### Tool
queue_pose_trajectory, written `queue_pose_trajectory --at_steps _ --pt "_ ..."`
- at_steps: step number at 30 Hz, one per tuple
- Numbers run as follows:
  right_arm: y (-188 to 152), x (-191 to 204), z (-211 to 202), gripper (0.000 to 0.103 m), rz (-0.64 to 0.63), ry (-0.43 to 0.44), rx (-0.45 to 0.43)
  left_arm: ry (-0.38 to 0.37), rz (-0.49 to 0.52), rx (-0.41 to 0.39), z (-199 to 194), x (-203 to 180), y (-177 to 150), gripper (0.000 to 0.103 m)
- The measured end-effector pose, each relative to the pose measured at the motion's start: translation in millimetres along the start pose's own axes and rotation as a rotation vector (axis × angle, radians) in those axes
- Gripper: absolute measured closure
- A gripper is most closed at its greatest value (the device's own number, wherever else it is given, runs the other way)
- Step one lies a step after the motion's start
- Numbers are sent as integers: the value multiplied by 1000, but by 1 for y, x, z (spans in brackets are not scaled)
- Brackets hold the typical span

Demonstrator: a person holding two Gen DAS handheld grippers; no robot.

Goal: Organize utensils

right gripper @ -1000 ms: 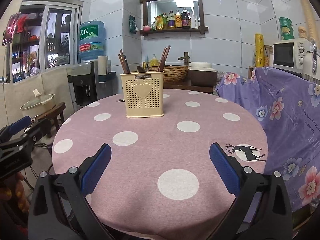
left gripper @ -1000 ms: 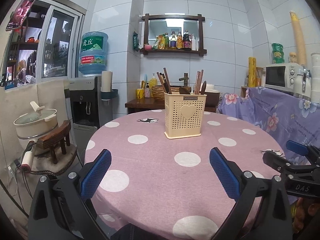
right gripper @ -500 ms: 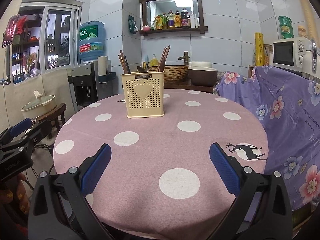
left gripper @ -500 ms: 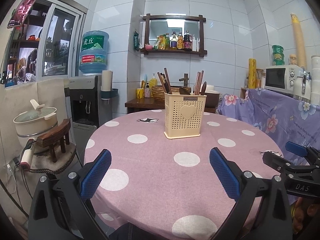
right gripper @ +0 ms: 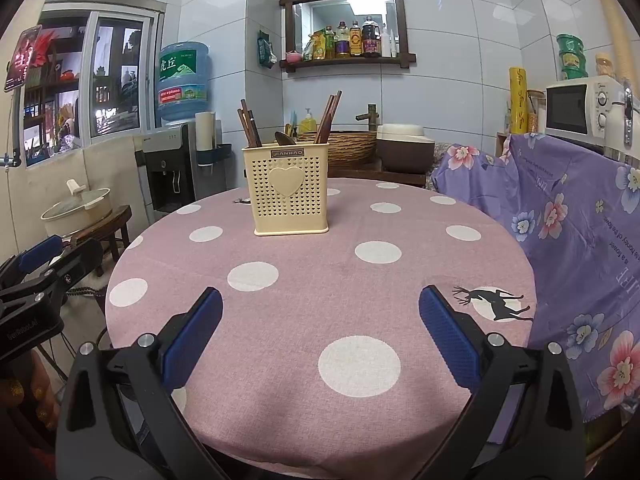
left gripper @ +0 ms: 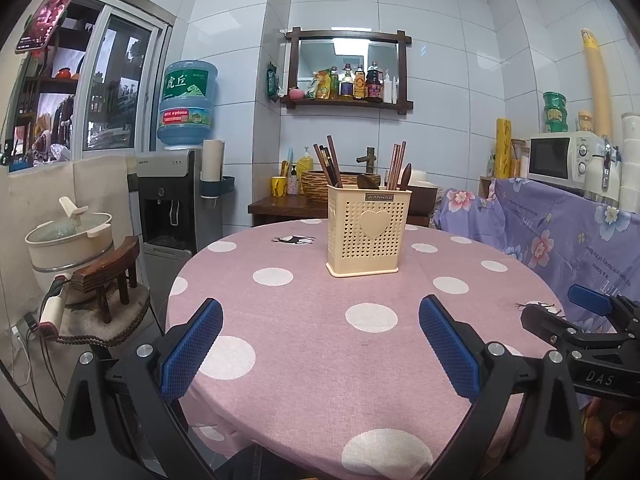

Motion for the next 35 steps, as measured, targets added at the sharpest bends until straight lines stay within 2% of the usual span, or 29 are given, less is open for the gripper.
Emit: queue_pose_trajectory --at_steps 13,35 --pt "-1 1 0 6 -2 1 6 18 -33 11 3 5 1 5" --pt "-2 4 2 6 -1 5 18 60 15 16 6 5 -1 5"
Point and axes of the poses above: each gripper's, at about its wrist camera, not at the fingertips, and z roughly the way its jaws point, x to its left, y to its top, the point moved 7 cm from there along z, roughly the way its jaws point, and after that the axes turned 11 degrees about -z, right-handed, at the moved point
